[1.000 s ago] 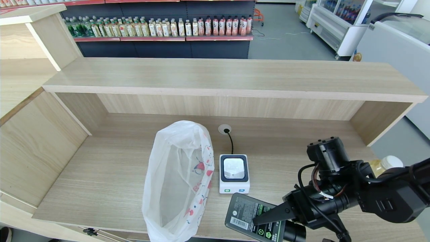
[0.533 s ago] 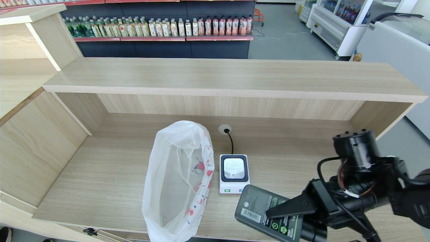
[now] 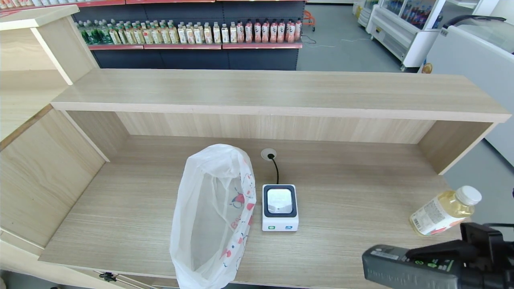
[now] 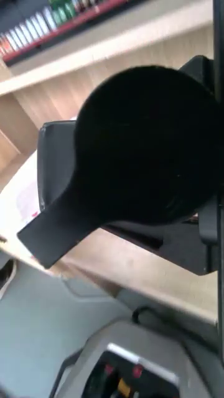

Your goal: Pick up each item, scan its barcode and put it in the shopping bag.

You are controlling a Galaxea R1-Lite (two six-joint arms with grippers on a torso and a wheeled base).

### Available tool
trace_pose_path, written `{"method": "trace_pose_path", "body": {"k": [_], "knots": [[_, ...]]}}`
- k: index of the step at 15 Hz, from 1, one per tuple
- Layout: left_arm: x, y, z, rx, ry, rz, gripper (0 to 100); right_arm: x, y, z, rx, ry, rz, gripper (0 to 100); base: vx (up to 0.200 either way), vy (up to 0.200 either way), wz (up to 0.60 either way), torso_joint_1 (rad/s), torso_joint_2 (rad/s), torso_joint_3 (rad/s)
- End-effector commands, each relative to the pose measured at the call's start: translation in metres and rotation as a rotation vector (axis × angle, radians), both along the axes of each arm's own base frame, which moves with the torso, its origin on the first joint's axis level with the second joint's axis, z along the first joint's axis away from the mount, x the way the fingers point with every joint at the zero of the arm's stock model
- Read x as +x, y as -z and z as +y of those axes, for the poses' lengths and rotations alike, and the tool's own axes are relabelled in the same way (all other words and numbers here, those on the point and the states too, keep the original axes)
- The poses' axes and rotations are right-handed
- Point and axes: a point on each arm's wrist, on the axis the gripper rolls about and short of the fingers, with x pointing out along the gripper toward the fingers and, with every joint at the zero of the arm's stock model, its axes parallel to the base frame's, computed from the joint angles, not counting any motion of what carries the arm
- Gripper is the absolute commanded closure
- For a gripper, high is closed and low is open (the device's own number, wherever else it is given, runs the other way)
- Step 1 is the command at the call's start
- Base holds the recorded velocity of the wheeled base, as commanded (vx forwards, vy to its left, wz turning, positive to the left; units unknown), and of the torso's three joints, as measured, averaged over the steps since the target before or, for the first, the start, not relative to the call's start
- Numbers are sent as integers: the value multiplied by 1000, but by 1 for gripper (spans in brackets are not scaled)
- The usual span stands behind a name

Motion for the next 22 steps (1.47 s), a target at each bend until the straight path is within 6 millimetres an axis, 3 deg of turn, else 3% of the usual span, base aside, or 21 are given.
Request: {"method": "trace_pose_path", "body": {"k": [1, 2, 4, 5, 6, 7, 9, 10, 11, 13, 22], "knots": [[0, 0, 0, 0, -1, 0, 0, -22, -4, 0, 10, 13, 91, 100, 0, 0, 0, 0, 0, 0], [0, 0, 0, 0, -1, 0, 0, -24, -6, -1, 14, 24, 115, 100, 0, 0, 0, 0, 0, 0], [0, 0, 0, 0, 1, 0, 0, -27, -23, -7, 74, 169, 324, 100, 0, 0, 0, 0, 0, 0], [0, 0, 0, -2, -1, 0, 0, -34, -38, -10, 150, 338, 575, 100, 0, 0, 0, 0, 0, 0], [0, 0, 0, 0, -1, 0, 0, -36, -39, -10, 160, 356, 606, 100, 0, 0, 0, 0, 0, 0], [0, 0, 0, 0, -1, 0, 0, -43, -68, -10, 369, 558, 1021, 100, 0, 0, 0, 0, 0, 0], [0, 0, 0, 0, -1, 0, 0, -37, -101, -12, 672, 646, 1429, 100, 0, 0, 0, 0, 0, 0], [0, 0, 0, -2, -1, 0, 0, -32, -104, -13, 799, 664, 1587, 100, 0, 0, 0, 0, 0, 0], [0, 0, 0, 0, -1, 0, 0, -29, -100, -14, 854, 682, 1645, 100, 0, 0, 0, 0, 0, 0], [0, 0, 0, 0, 1, 0, 0, -28, -70, -14, 909, 720, 1699, 100, 0, 0, 0, 0, 0, 0], [0, 0, 0, 0, 1, 0, 0, -26, -63, -13, 900, 733, 1711, 100, 0, 0, 0, 0, 0, 0]]}}
